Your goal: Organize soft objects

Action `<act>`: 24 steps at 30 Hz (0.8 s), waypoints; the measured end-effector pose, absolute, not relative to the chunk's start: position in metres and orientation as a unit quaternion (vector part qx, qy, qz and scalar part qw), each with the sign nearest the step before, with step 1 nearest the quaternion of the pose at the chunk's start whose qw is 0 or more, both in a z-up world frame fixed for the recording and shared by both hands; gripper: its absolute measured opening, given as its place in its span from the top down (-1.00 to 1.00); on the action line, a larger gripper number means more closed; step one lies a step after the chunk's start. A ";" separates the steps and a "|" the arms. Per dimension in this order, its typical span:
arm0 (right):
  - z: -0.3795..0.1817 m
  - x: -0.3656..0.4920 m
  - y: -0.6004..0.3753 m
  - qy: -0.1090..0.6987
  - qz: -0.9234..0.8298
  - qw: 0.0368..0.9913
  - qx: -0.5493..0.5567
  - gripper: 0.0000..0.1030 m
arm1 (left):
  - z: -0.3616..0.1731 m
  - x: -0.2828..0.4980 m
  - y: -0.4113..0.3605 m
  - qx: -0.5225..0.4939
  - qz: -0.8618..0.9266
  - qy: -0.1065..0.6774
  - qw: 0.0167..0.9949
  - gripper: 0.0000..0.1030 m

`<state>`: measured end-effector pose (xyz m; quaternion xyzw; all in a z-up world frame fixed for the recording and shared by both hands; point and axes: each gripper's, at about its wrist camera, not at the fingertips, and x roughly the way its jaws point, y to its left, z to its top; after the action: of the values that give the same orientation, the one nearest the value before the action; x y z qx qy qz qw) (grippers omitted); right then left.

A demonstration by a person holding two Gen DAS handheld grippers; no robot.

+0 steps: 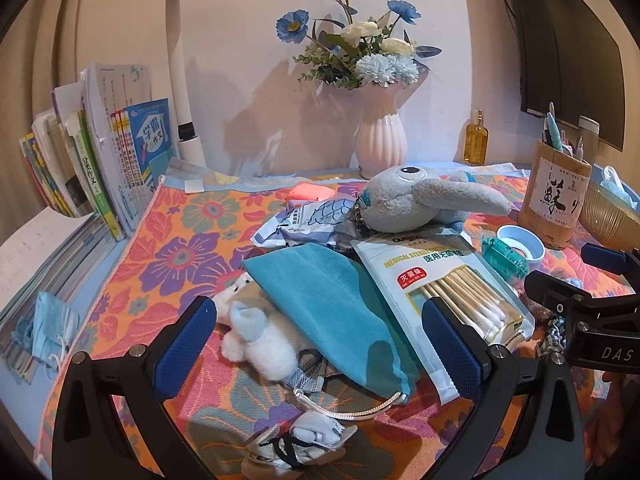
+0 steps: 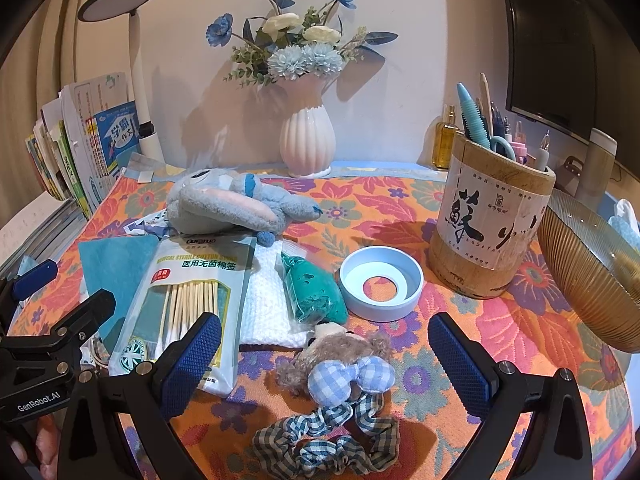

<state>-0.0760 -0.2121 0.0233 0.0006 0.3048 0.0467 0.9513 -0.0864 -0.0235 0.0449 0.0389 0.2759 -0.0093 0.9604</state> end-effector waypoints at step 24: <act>0.022 -0.076 -0.210 0.306 0.047 0.951 0.001 -1.00 | 0.045 -0.088 -0.023 0.041 -0.010 0.275 0.961 -0.99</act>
<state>-0.0764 -0.2103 0.0221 0.0005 0.3057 0.0474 0.9509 -0.0881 -0.0228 0.0448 0.0409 0.2749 -0.0098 0.9605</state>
